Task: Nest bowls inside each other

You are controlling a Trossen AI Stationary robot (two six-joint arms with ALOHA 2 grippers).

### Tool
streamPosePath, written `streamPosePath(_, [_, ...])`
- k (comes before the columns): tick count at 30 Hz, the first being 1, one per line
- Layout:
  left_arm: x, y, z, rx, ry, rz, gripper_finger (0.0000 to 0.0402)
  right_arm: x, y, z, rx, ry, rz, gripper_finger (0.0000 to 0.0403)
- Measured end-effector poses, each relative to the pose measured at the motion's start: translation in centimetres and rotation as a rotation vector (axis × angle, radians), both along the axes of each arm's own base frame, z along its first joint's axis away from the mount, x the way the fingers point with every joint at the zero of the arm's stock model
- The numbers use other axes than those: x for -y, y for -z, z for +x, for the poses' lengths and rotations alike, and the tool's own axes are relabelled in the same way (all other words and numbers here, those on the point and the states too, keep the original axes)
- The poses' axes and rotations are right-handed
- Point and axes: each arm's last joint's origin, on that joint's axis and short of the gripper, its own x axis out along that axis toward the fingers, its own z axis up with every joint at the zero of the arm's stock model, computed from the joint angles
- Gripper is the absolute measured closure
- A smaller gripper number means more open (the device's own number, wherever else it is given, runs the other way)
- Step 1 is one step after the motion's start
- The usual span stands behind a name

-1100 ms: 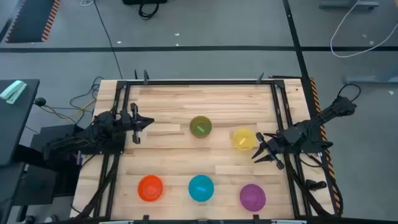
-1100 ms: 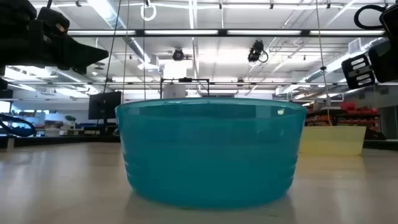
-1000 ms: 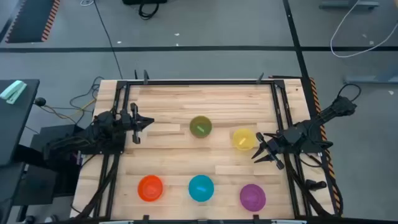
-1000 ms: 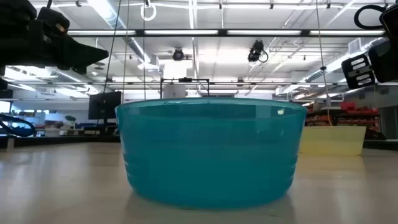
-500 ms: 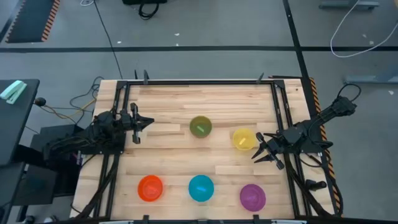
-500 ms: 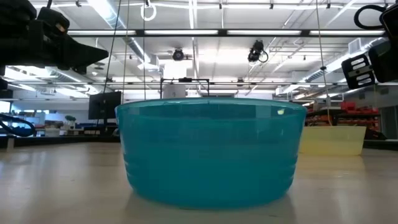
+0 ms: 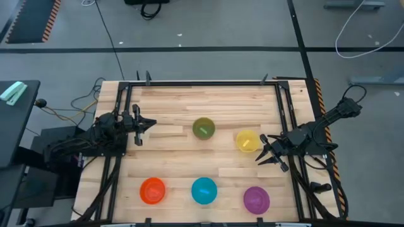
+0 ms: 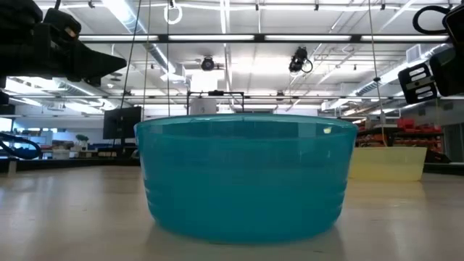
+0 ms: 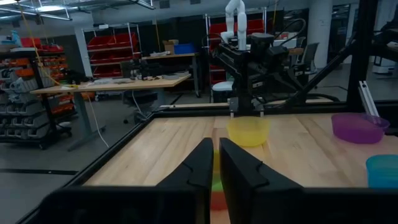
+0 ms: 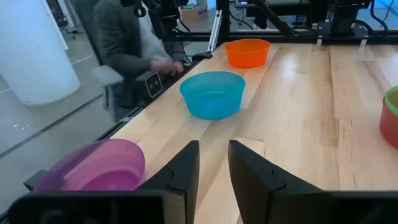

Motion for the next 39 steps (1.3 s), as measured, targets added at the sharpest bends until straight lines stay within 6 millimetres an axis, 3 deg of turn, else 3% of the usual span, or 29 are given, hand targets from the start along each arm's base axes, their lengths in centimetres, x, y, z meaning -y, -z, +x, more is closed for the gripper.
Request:
streamPosePath(34, [0.0,-0.01,0.0,0.001,0.0,0.0,0.0363,0.0,0.0,0.0,0.0,0.0,-0.001,0.0309])
streamPosePath(39, [0.0,-0.01,0.0,0.001,0.0,0.0,0.0362,0.0,0.0,0.0,0.039,-0.021,-0.072,0.0309])
